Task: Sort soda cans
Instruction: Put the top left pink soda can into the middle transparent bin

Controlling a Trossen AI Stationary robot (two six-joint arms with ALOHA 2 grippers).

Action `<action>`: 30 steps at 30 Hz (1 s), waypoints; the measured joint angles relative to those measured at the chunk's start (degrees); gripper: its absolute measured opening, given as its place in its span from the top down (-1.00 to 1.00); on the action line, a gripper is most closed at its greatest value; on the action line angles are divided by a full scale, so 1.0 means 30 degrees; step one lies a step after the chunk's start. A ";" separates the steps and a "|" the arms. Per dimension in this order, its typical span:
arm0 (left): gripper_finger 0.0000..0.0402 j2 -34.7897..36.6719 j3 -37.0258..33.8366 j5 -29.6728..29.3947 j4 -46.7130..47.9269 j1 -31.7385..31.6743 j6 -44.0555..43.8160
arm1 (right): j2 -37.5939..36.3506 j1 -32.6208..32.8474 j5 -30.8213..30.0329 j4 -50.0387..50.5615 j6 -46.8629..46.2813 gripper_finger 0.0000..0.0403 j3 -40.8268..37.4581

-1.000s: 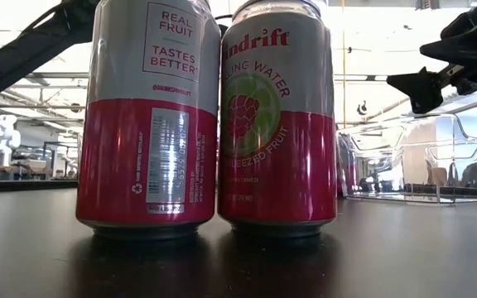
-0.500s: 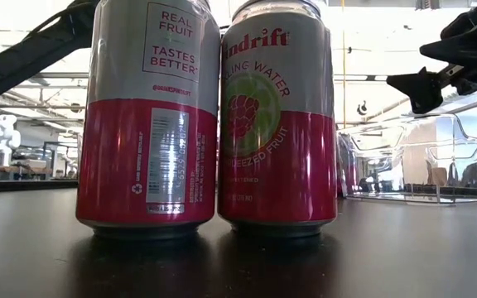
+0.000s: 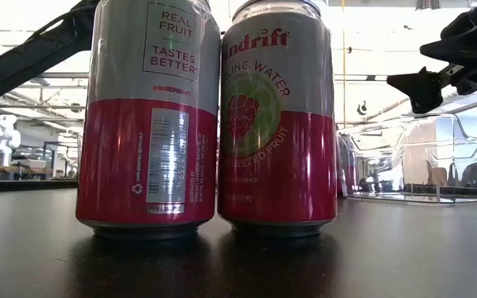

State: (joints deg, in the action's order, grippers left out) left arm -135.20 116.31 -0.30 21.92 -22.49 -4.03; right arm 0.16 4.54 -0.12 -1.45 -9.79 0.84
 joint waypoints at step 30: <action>-0.58 0.3966 -0.0034 -0.2952 0.1567 -0.0130 0.0135 | 0.0007 -0.0003 0.0000 0.0000 -0.0004 -0.66 0.0000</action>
State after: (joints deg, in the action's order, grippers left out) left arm -123.30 116.21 -9.16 26.62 -22.88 -3.63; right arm 0.19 4.54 -0.12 -1.45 -9.80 0.84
